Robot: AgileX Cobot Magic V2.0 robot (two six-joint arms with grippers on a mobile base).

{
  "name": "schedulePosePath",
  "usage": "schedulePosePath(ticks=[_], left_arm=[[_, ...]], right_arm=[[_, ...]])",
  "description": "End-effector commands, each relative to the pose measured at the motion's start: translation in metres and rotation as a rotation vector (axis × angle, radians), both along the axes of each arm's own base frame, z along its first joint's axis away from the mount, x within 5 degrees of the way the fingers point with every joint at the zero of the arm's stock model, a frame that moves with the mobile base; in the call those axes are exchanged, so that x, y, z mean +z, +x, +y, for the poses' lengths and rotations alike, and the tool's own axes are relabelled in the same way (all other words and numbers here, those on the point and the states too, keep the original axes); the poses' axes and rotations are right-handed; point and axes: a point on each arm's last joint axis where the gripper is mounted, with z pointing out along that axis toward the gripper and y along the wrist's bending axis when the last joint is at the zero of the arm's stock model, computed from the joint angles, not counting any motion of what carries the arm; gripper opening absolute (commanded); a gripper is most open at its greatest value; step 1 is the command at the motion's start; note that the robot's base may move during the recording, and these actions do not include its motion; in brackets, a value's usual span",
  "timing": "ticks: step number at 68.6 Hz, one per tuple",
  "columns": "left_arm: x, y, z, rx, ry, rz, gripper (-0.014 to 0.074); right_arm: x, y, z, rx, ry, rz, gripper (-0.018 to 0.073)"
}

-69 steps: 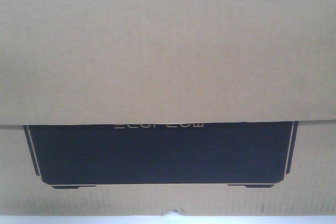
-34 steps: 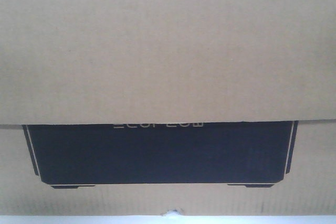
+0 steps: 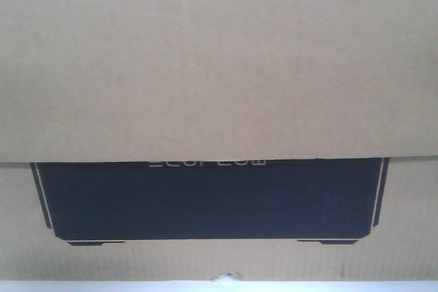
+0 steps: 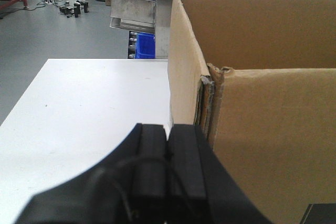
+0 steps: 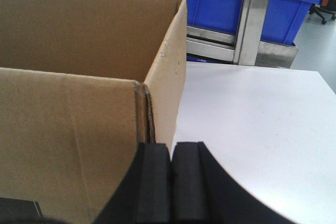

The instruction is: Grab box from left shelf to table start

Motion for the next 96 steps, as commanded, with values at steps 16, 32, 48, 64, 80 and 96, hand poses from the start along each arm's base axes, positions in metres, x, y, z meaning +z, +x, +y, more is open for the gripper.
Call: schedulePosePath(ticks=[16,32,48,64,80,96], left_arm=[[0.002,0.002,-0.002,0.078,-0.043,-0.125,-0.0099],[-0.035,0.019,-0.004,0.085,-0.037,-0.130,-0.0099],[-0.066,0.029,-0.004,0.092,-0.055,-0.249,-0.0099],[-0.066,0.029,-0.004,0.091,-0.053,-0.235,-0.0099],[-0.066,0.029,-0.004,0.091,-0.053,-0.233,-0.0099],[-0.066,0.029,-0.004,0.091,-0.053,-0.233,-0.0099]], right_arm=[[0.016,-0.004,-0.001,-0.016,-0.002,-0.124,0.0059],[0.016,-0.004,-0.001,-0.016,-0.002,-0.124,0.0059],[0.016,-0.004,-0.001,-0.016,-0.002,-0.124,0.0058],[0.016,-0.004,-0.001,-0.016,-0.002,-0.125,0.0058],[0.016,-0.004,-0.001,-0.016,-0.002,-0.124,0.0058],[0.016,-0.004,-0.001,-0.016,-0.002,-0.124,0.0058]])
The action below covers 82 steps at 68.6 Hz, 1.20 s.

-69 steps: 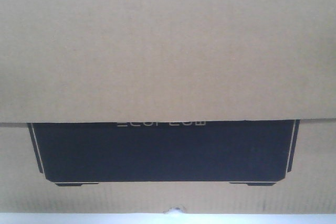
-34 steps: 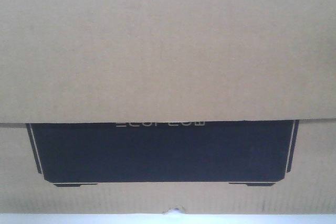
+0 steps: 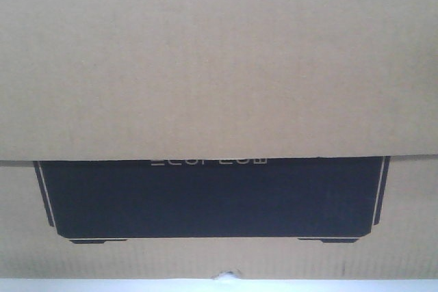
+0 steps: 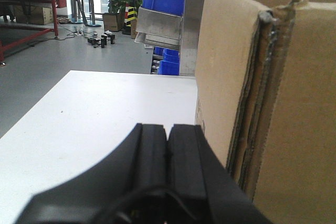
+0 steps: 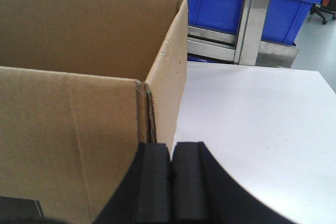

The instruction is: Grab box from left shelf to table start

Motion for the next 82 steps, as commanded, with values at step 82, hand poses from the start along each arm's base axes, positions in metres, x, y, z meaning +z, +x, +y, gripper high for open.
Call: schedulePosePath(ticks=[82], left_arm=[[0.009,-0.002,0.000,0.001,-0.015,-0.099,-0.0099]], right_arm=[[-0.087,0.038,-0.008,-0.129,0.042,-0.124,0.0058]])
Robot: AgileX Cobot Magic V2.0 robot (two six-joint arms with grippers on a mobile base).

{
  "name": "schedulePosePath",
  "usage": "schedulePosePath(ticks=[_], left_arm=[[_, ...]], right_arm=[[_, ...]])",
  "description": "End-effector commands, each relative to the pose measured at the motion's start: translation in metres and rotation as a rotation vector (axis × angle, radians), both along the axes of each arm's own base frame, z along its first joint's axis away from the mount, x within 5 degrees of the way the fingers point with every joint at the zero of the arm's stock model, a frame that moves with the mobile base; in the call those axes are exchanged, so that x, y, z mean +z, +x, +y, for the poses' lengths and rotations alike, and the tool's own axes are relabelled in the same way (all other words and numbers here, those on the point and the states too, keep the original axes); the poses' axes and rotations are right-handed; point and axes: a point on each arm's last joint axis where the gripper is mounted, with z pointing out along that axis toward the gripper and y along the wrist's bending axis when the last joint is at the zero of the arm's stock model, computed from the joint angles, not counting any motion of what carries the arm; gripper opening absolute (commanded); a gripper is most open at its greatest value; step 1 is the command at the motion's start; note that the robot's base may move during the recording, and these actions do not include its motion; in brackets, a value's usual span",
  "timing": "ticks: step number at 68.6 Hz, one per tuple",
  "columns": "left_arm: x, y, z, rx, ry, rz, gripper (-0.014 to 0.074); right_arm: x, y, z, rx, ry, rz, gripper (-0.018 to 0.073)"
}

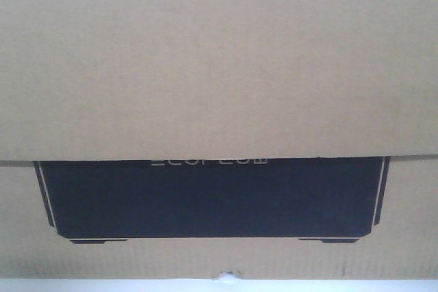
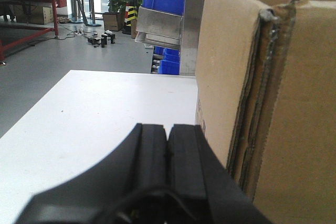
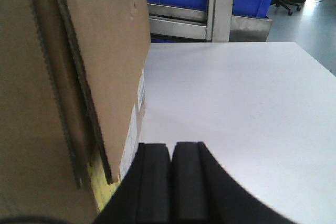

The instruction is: Grab box from left shelf to table start

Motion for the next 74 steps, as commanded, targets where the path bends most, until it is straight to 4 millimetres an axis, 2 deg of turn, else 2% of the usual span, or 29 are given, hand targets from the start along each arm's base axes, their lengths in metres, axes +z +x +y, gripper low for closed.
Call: schedulePosePath(ticks=[1,74], left_arm=[[0.0096,-0.0021,0.0004,0.001,-0.017,-0.100,-0.0099],[0.0096,-0.0021,0.0004,0.001,-0.017,-0.100,-0.0099]], right_arm=[[0.0065,0.0002,-0.0007,-0.010,-0.001,-0.098,0.0058],[0.0065,0.0002,-0.0007,-0.010,-0.001,-0.098,0.0058]])
